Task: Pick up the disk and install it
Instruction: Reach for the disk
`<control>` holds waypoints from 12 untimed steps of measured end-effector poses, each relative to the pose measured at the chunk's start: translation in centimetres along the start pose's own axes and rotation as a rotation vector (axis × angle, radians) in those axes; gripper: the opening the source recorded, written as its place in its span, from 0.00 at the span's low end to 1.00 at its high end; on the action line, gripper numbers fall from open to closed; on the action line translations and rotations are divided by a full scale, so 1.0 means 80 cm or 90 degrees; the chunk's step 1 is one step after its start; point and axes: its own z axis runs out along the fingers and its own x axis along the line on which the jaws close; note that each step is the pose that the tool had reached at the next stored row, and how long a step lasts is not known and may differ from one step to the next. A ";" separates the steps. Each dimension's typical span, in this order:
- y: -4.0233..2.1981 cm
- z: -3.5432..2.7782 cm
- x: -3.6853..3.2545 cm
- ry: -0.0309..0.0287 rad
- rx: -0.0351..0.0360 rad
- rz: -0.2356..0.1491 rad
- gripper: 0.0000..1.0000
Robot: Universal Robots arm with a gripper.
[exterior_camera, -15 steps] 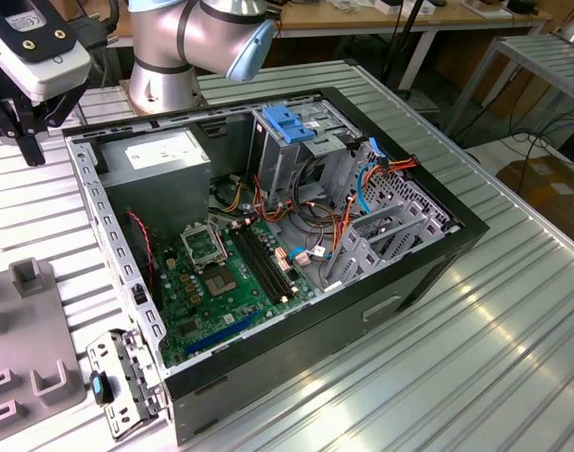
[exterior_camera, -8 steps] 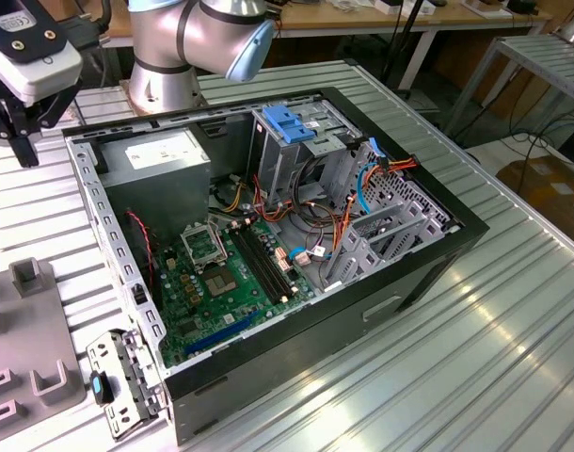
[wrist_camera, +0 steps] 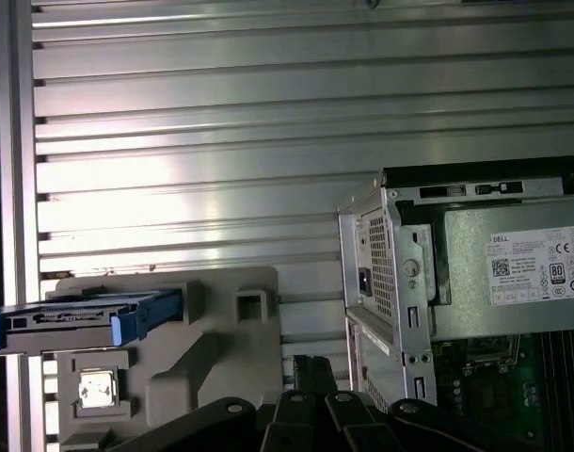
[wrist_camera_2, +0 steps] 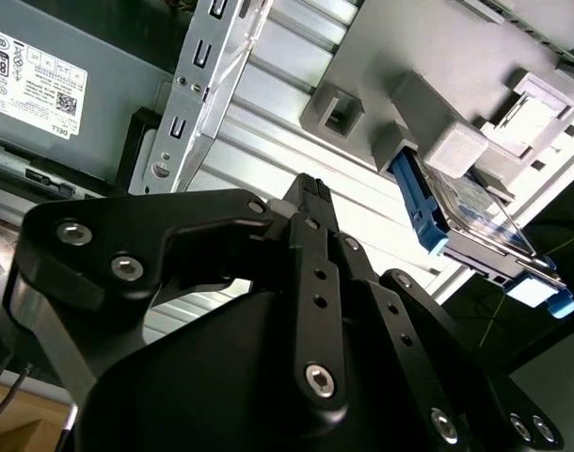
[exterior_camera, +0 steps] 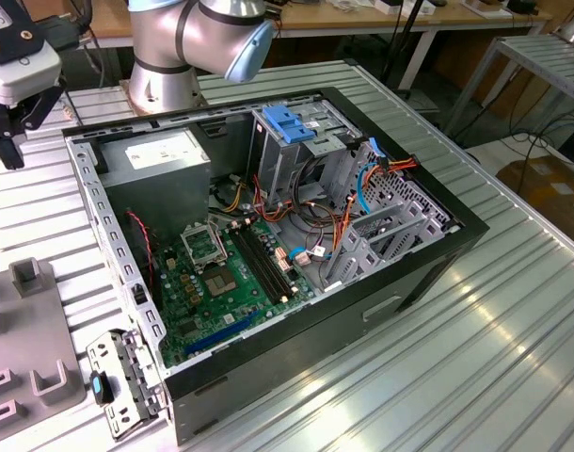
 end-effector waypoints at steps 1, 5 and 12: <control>0.0006 0.0000 0.0023 0.0000 0.0000 0.000 0.11; 0.0037 -0.0001 0.0097 0.0000 0.0000 0.000 0.11; 0.0101 -0.0005 0.0332 0.0001 -0.0001 0.000 0.11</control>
